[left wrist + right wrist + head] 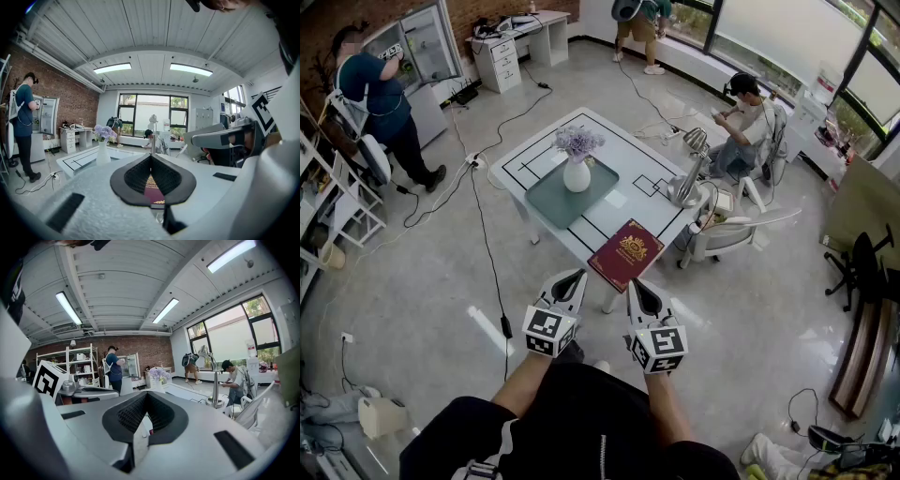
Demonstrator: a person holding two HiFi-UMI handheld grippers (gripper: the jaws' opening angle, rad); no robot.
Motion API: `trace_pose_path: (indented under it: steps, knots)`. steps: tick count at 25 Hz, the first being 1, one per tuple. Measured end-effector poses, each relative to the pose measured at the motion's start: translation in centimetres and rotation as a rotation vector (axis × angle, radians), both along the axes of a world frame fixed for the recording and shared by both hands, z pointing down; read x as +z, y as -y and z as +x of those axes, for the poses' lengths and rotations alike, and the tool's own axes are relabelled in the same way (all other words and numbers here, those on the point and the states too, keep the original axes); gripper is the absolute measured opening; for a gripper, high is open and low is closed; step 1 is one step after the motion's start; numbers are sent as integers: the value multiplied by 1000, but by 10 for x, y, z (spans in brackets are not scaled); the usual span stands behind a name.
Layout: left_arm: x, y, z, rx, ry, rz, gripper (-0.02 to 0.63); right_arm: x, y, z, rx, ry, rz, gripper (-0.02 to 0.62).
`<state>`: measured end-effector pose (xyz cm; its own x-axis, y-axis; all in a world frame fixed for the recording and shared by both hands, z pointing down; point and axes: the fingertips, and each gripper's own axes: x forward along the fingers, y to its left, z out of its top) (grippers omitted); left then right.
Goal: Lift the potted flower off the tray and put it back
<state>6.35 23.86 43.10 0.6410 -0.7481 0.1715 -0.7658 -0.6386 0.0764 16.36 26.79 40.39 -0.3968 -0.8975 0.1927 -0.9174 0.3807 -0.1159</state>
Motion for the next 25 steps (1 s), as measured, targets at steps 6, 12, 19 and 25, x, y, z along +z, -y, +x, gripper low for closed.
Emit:
trace_pose_path:
  steps: [6,12,19,25]
  knots:
    - [3,0,4,10,4,-14,5,2,1,1,-1,5,-10,6]
    - [5,3,8,13,10,-19,5,3,4,5,0,12,-6,6]
    - [7,8,6,4,8,-18,5,-1,5,5,-20,46,24,8]
    - [19,29,-4,-21,1,-45,5,14,17,-2,-47,50,-14,8]
